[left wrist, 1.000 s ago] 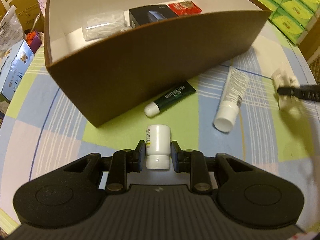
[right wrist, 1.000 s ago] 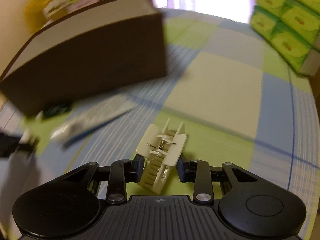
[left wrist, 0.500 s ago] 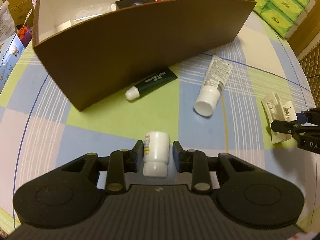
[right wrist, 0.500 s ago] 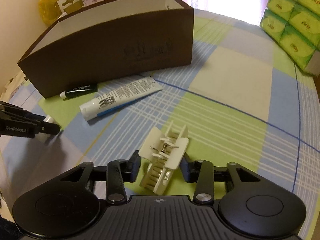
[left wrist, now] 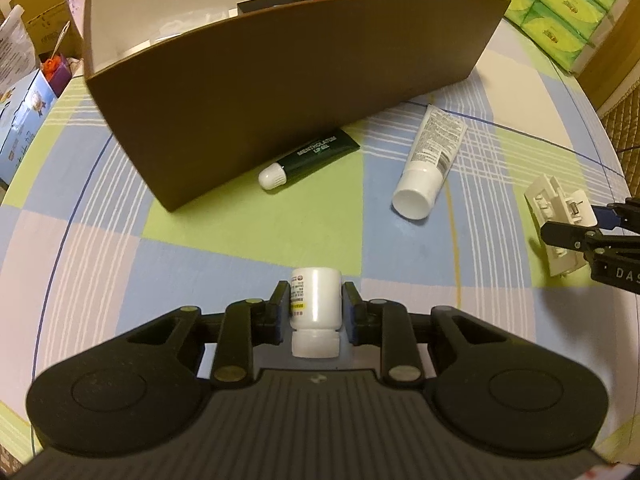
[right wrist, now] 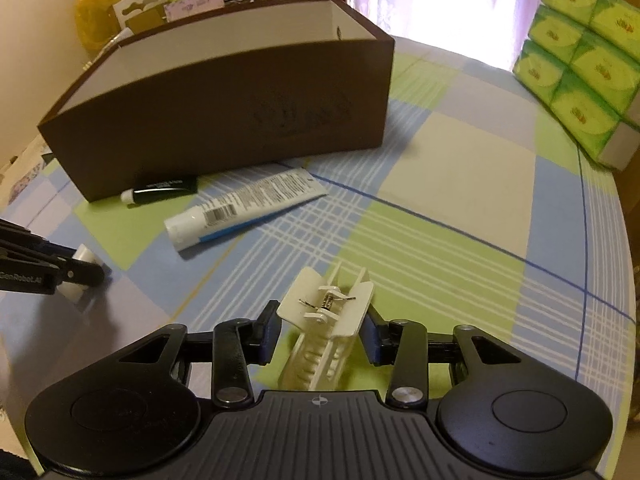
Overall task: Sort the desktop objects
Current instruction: 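Lift and carry the pill bottle and clip over the box with both tools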
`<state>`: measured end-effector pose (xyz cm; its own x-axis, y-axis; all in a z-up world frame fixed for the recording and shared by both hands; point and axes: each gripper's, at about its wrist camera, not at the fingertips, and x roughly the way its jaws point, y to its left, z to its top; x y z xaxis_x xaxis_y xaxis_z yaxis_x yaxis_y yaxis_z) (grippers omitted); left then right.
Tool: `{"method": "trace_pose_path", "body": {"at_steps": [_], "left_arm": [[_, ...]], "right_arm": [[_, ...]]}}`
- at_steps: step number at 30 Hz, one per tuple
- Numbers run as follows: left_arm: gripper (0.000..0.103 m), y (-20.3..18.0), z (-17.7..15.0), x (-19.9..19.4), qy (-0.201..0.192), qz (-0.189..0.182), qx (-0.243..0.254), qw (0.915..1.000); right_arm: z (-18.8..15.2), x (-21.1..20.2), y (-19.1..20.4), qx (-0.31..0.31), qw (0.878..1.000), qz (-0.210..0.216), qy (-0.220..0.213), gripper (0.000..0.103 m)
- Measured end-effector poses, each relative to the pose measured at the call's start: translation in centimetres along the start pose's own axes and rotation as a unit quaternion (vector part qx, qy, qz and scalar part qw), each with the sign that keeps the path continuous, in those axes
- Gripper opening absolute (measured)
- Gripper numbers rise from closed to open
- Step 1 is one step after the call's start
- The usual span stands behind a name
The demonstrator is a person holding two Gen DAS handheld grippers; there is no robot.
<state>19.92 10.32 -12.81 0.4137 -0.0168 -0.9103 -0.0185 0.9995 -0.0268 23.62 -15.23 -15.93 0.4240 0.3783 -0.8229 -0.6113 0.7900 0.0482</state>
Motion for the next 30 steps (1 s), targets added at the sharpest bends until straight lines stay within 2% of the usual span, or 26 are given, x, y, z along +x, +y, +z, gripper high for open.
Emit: {"method": "trace_pose_path", "body": {"at_steps": [16, 30], "left_arm": [[0.022, 0.2, -0.7, -3.5, -0.036, -0.007, -0.004, 0.9993], [0.022, -0.2, 0.3, -7.8, -0.083, -0.02, 0.0, 0.9963]], "right_arm": [[1.7, -3.7, 1.4, -0.009, 0.999, 0.019, -0.038, 0.038], [3.3, -6.1, 2.7, -0.016, 0.996, 0.049, -0.069, 0.037]]}}
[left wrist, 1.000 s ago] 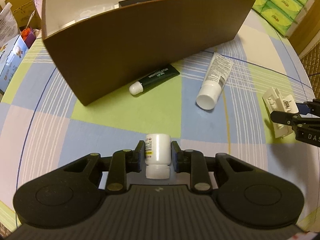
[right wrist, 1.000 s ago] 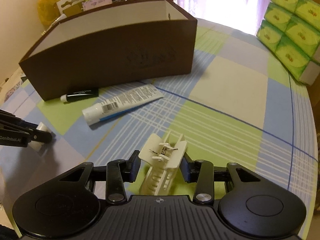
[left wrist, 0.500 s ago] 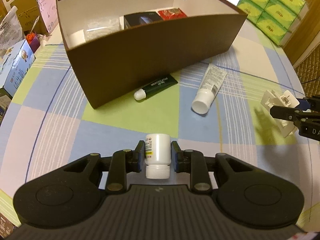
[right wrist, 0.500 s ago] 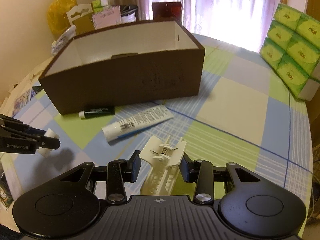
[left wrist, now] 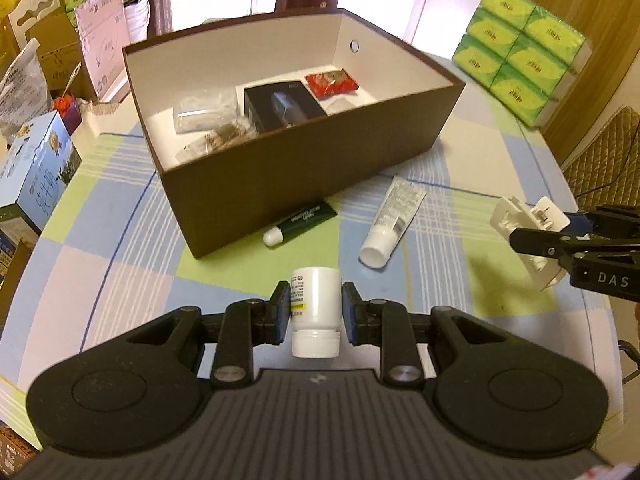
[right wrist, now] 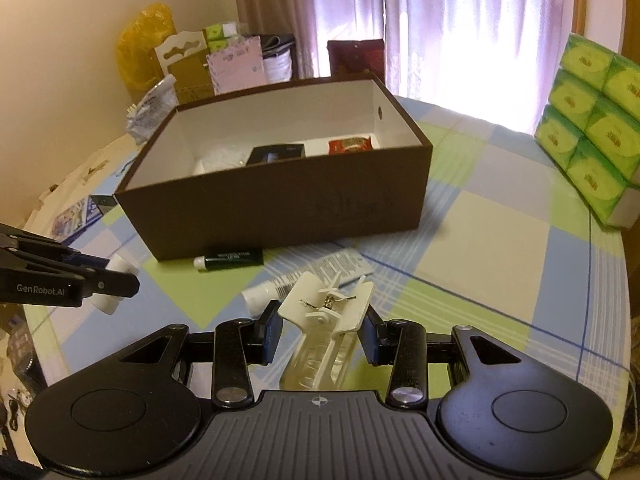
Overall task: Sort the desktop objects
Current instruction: 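Lift and carry the pill bottle and clip over the box with both tools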
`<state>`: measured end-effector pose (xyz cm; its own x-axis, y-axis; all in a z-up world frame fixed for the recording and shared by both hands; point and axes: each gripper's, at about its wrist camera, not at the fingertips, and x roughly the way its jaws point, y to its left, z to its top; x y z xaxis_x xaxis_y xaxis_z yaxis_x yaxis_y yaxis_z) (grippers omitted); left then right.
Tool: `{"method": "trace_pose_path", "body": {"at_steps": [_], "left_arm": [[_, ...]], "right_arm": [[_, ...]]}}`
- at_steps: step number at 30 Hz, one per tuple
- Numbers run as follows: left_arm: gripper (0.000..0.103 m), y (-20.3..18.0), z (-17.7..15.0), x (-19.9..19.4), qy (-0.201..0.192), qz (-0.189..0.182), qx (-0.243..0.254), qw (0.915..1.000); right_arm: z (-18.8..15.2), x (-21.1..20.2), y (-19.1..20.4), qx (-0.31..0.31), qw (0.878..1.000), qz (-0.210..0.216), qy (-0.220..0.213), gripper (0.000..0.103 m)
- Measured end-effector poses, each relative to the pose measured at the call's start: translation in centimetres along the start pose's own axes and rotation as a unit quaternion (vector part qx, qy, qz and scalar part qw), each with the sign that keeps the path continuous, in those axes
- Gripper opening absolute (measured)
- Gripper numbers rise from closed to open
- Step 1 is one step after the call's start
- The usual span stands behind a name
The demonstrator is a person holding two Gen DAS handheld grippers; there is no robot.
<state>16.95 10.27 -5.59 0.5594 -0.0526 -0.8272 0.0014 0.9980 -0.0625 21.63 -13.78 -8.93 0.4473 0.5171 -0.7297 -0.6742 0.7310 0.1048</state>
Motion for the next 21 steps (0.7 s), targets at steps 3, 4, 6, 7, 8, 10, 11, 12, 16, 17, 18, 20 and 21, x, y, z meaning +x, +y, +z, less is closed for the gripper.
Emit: {"method": "trace_pose_path", "body": {"at_steps": [3, 4, 6, 7, 8, 10, 11, 12, 16, 17, 18, 20, 21], "left_arm": [[0.022, -0.1, 0.3, -0.5, -0.006, -0.002, -0.001, 1.0], [0.022, -0.1, 0.4, -0.6, -0.008, -0.002, -0.001, 1.0], [0.022, -0.1, 0.6, -0.9, -0.012, -0.002, -0.002, 0.9999], [0.022, 0.0, 0.7, -1.0, -0.014, -0.003, -0.002, 0.9999], [0.022, 0.0, 0.9, -1.1, -0.017, -0.002, -0.002, 0.9998], [0.022, 0.1, 1.3, -1.3, -0.023, -0.002, -0.003, 0.9997], [0.022, 0.1, 1.5, -1.4, -0.026, -0.001, -0.003, 0.9997], [0.022, 0.2, 1.7, -1.5, -0.028, -0.001, -0.004, 0.9996], [0.022, 0.4, 2.4, -1.7, -0.038, 0.0, -0.008, 0.9993], [0.022, 0.5, 2.6, -1.8, -0.039, -0.001, -0.008, 0.9992], [0.022, 0.5, 2.9, -1.9, -0.041, -0.002, -0.009, 0.9991], [0.022, 0.7, 3.4, -2.1, -0.045, -0.003, -0.01, 0.9989], [0.022, 0.7, 3.7, -2.2, -0.048, -0.003, -0.01, 0.9988]], "right_arm": [[0.5, -0.1, 0.1, -0.002, 1.0, 0.004, -0.004, 0.038], [0.7, -0.2, 0.2, -0.001, 1.0, 0.006, -0.006, 0.038], [1.1, -0.2, 0.2, -0.003, 1.0, 0.007, -0.008, 0.038], [1.3, -0.2, 0.2, -0.004, 1.0, 0.007, -0.01, 0.038], [1.5, -0.2, 0.2, -0.006, 1.0, 0.008, -0.011, 0.038], [2.0, -0.2, 0.2, -0.009, 1.0, 0.01, -0.014, 0.038], [2.2, -0.2, 0.2, -0.01, 1.0, 0.011, -0.016, 0.038], [2.4, -0.2, 0.3, -0.012, 1.0, 0.012, -0.018, 0.038], [3.5, -0.1, 0.2, -0.013, 0.999, 0.021, -0.027, 0.038], [3.9, 0.0, 0.1, -0.013, 0.999, 0.022, -0.03, 0.038], [4.3, 0.0, 0.1, -0.013, 0.999, 0.025, -0.032, 0.038], [5.2, 0.1, -0.2, -0.011, 0.999, 0.03, -0.039, 0.038], [5.7, 0.1, -0.2, -0.012, 0.999, 0.031, -0.043, 0.038]]}}
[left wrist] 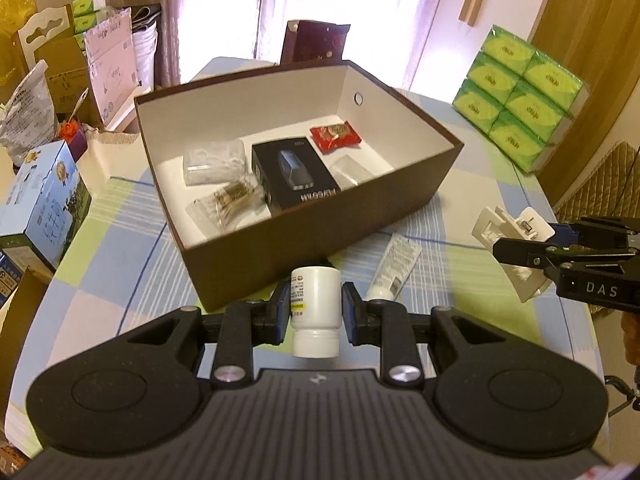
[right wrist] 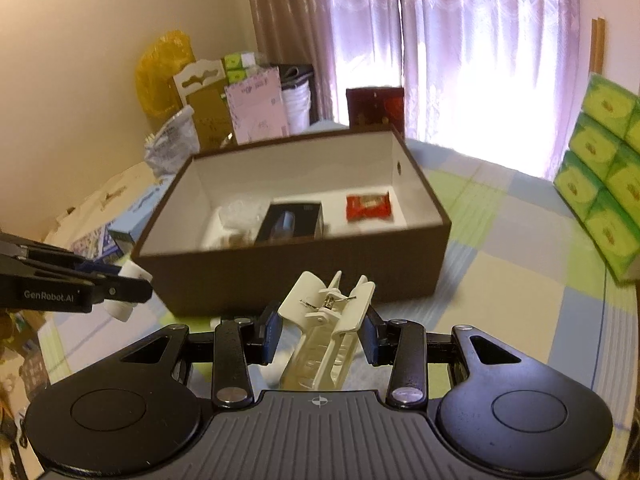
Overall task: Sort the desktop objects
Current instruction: 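Lift and carry the pill bottle and clip over the box with both tools, then open the left tool to drop the pill bottle while the right tool releases the clip inside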
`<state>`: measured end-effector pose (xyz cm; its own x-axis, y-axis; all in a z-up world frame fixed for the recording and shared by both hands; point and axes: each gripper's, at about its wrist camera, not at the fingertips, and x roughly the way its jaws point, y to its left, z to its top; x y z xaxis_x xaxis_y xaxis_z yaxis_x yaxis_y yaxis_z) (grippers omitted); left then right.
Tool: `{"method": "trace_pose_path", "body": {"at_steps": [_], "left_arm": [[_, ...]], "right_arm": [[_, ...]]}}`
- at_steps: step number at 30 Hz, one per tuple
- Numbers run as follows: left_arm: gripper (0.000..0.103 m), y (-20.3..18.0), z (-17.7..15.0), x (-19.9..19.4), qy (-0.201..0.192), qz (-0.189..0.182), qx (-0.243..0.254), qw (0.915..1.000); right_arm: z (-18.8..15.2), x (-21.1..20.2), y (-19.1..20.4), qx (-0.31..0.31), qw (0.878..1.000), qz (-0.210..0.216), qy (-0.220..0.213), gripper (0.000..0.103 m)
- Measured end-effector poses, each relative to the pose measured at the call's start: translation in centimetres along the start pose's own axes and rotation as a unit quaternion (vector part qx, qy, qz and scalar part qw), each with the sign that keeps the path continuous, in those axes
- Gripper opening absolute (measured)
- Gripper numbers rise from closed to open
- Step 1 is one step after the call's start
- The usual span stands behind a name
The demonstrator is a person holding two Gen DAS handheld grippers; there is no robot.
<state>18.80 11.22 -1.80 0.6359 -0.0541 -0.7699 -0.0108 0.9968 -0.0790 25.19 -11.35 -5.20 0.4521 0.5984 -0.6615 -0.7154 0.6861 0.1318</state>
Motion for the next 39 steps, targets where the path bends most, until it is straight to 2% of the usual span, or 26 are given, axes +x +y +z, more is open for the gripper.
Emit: {"method": "trace_pose_path", "body": {"at_steps": [10, 17, 23, 29, 39], "left_arm": [[0.022, 1.2, 4.4, 0.5, -0.036, 0.013, 0.004, 0.9992], [0.022, 3.1, 8.4, 3.0, -0.044, 0.032, 0.0, 0.9985], [0.022, 4.9, 11.2, 6.6, -0.024, 0.041, -0.005, 0.9988], [0.022, 6.1, 12.5, 10.5, 0.008, 0.054, -0.008, 0.9985], [0.022, 8.0, 12.9, 15.4, 0.059, 0.085, -0.019, 0.9944]], "right_arm": [[5.5, 2.8, -1.2, -0.012, 0.999, 0.004, -0.04, 0.038], [8.8, 7.6, -2.4, -0.022, 0.999, 0.005, -0.031, 0.038], [10.2, 12.5, -3.9, -0.029, 1.0, -0.008, 0.001, 0.038], [10.3, 16.2, -5.0, -0.047, 0.998, -0.02, 0.037, 0.038], [10.0, 18.4, -5.9, -0.045, 0.997, -0.027, 0.055, 0.038]]}}
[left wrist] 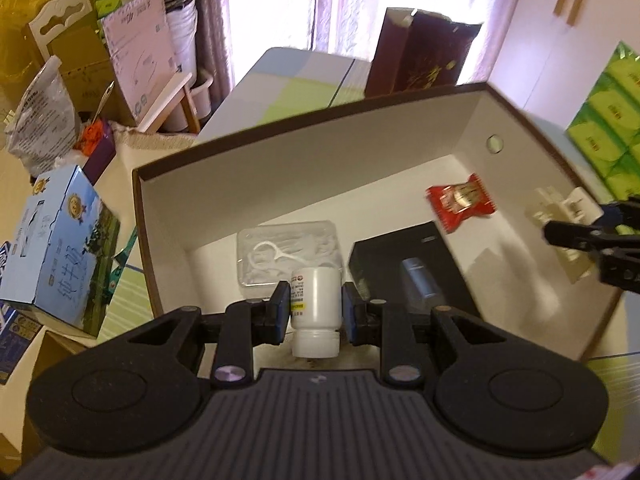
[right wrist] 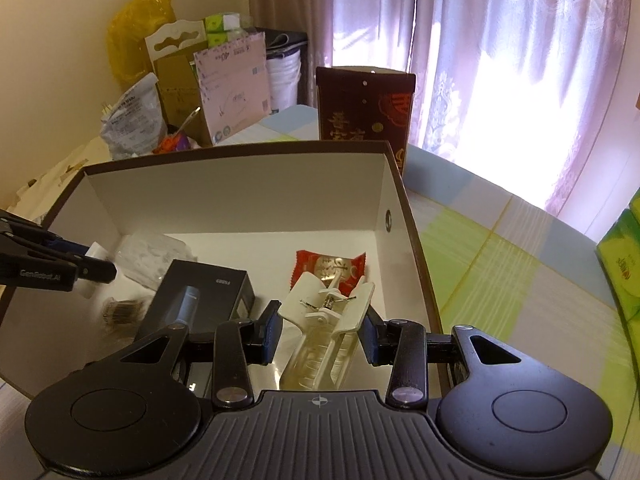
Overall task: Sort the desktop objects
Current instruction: 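Open the left tool to drop the pill bottle while the right tool releases the clip inside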
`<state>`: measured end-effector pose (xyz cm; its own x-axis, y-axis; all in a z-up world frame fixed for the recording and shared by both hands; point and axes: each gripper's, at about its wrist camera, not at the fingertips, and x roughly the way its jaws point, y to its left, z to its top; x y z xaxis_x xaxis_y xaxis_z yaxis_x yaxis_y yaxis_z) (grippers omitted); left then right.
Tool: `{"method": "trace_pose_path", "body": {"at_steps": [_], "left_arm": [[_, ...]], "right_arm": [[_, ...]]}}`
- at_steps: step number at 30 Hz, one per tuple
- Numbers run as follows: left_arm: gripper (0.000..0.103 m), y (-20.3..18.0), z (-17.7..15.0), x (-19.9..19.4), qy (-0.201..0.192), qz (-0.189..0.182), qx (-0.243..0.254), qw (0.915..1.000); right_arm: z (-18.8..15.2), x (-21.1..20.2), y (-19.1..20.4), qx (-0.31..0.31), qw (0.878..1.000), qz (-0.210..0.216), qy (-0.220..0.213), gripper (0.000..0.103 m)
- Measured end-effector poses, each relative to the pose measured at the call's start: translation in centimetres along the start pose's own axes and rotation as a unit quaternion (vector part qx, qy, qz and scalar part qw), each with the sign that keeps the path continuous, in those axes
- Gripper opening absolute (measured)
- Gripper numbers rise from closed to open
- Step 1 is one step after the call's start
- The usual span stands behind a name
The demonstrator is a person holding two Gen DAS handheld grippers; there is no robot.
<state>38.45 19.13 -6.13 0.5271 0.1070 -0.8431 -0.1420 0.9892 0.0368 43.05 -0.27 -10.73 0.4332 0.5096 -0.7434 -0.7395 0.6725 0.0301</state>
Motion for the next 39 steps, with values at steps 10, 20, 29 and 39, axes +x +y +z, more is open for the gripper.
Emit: {"method": "trace_pose_path", "body": {"at_steps": [10, 20, 29, 39], "left_arm": [[0.023, 0.5, 0.4, 2.0, 0.02, 0.026, 0.0, 0.9995], [0.031, 0.4, 0.6, 2.0, 0.02, 0.018, 0.0, 0.9996], [0.033, 0.3, 0.6, 1.9, 0.019, 0.014, -0.003, 0.9997], [0.037, 0.2, 0.5, 1.6, 0.019, 0.003, -0.009, 0.9998]], "right_arm": [[-0.2, 1.0, -0.6, -0.005, 1.0, -0.008, 0.009, 0.038], [-0.2, 1.8, 0.0, -0.048, 0.999, -0.021, -0.002, 0.038], [-0.1, 2.6, -0.1, -0.063, 0.998, -0.027, -0.006, 0.038], [-0.5, 1.9, -0.5, -0.038, 0.999, -0.015, -0.033, 0.057]]}}
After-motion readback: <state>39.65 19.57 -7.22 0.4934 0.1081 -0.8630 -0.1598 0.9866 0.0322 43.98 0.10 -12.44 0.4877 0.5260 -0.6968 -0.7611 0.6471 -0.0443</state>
